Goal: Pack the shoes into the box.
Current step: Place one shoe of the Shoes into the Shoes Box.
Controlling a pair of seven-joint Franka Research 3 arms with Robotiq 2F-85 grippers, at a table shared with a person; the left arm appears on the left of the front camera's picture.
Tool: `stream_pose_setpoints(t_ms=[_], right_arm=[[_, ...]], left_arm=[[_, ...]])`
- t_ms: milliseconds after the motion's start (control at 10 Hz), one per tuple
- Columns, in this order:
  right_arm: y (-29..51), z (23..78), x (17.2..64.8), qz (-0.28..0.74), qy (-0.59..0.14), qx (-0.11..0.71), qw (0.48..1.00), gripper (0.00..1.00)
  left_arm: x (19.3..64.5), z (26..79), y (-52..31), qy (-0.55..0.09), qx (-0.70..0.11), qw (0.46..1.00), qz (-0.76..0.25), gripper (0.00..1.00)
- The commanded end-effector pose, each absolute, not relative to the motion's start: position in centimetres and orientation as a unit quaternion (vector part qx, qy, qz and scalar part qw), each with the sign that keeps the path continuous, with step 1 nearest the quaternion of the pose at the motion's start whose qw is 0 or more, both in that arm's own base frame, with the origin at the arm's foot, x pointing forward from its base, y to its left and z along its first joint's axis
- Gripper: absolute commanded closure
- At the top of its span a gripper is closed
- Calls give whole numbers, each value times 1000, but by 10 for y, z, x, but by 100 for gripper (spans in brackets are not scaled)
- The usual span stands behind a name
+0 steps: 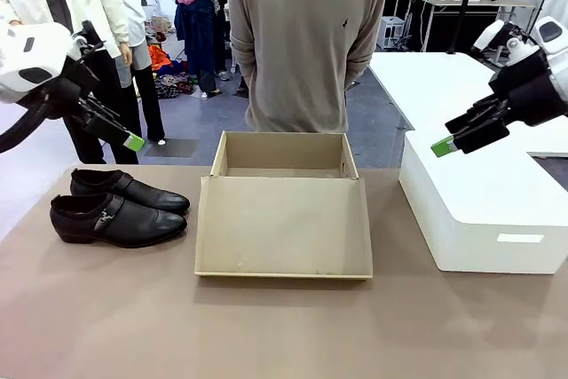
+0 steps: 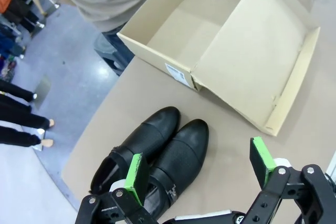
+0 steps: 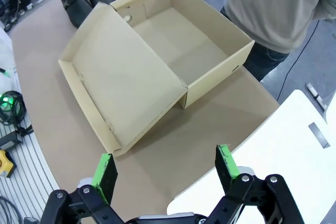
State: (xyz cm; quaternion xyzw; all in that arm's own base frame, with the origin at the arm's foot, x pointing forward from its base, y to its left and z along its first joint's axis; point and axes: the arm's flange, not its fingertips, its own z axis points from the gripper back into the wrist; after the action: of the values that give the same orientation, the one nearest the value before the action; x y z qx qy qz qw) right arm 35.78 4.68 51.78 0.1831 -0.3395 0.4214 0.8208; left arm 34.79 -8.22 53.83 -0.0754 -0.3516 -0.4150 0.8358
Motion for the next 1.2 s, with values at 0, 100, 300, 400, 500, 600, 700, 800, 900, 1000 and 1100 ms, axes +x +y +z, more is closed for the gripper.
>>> stream_pose_setpoints(t_ms=[0, 100, 300, 400, 500, 600, 700, 800, 900, 1000, 1100], right_arm=[[38, 512, 367, 430, -345, 190, 812, 0], [38, 513, 366, 431, -340, 189, 814, 0], [42, 512, 361, 417, -336, 185, 824, 0], [42, 512, 361, 417, -336, 185, 824, 0], [42, 512, 361, 417, -336, 185, 824, 0], [42, 512, 361, 417, -336, 185, 824, 0], [42, 512, 361, 417, -336, 185, 824, 0], [42, 512, 361, 417, -336, 185, 824, 0], [42, 512, 361, 417, -336, 185, 824, 0], [42, 512, 361, 417, -336, 185, 824, 0], [42, 512, 361, 417, -336, 185, 824, 0]], left_arm=[[346, 542, -78, -348, -66, 834, -423, 0], [351, 538, -77, -351, -75, 835, -418, 0], [347, 541, -83, -350, -72, 836, -417, 0], [347, 541, -83, -350, -72, 836, -417, 0], [347, 541, -83, -350, -72, 836, -417, 0], [347, 541, -83, -350, -72, 836, -417, 0], [347, 541, -83, -350, -72, 836, -417, 0], [347, 541, -83, -350, -72, 836, -417, 0], [347, 541, -83, -350, -72, 836, -417, 0], [347, 541, -83, -350, -72, 836, -417, 0], [347, 541, -83, -350, -72, 836, -417, 0]])
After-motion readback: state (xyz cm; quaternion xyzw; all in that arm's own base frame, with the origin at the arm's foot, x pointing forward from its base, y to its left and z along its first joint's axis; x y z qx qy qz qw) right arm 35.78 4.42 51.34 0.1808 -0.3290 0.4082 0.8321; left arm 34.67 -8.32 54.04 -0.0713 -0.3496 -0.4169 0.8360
